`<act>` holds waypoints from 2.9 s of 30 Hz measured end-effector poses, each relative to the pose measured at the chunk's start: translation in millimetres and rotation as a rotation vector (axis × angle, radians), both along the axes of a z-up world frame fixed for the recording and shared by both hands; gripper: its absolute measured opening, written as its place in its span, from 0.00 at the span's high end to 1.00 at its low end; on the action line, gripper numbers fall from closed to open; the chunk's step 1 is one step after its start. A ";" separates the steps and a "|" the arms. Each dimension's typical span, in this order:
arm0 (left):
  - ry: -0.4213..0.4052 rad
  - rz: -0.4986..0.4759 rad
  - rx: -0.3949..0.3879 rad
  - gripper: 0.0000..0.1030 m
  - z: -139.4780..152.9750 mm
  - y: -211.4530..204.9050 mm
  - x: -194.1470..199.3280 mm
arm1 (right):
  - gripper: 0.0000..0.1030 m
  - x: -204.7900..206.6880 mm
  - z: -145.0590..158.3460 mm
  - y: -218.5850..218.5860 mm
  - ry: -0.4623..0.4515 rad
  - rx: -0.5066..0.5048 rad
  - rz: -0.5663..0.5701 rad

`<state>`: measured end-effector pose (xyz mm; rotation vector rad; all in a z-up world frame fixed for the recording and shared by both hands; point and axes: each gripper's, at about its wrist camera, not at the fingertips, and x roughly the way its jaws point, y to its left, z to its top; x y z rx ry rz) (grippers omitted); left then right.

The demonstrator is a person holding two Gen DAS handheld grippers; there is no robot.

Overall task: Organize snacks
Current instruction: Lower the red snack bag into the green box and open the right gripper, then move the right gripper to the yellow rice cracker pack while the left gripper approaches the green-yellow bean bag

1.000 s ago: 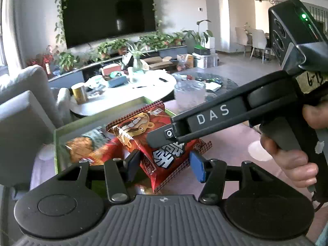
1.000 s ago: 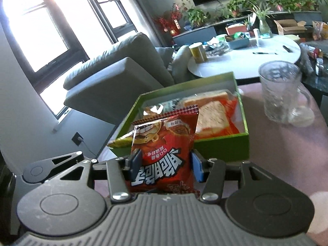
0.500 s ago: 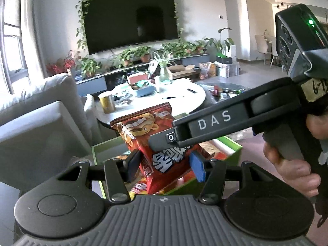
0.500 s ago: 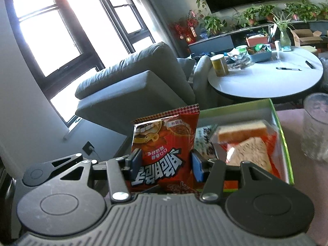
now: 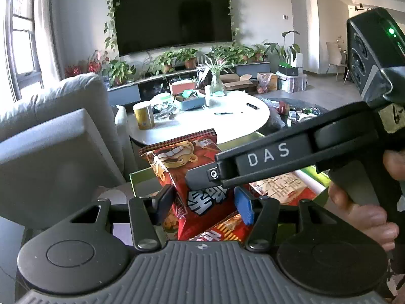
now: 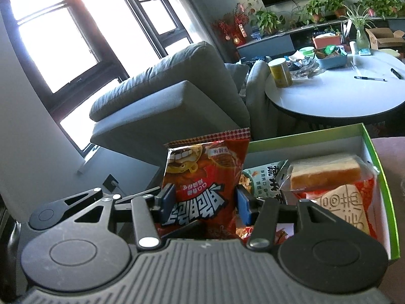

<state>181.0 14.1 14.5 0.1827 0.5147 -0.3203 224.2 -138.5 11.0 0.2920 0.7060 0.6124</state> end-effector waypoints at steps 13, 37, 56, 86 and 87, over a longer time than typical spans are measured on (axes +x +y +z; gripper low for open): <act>0.039 0.020 -0.010 0.51 -17.6 8.3 17.2 | 0.31 16.4 -14.3 16.2 0.020 -0.030 0.004; 0.031 0.095 -0.047 0.31 -23.8 20.2 -22.8 | 0.31 -28.6 -12.2 -22.1 -0.051 -0.100 -0.036; 0.030 0.046 -0.049 0.27 -26.7 -4.5 -79.1 | 0.31 -82.9 -27.5 -63.1 -0.033 -0.122 -0.050; 0.143 0.067 -0.022 0.27 -61.3 -5.4 -118.9 | 0.31 -117.5 -58.4 -100.0 0.049 -0.111 -0.089; 0.146 0.068 -0.021 0.27 -62.0 -5.4 -119.3 | 0.31 -118.3 -58.6 -100.4 0.050 -0.111 -0.089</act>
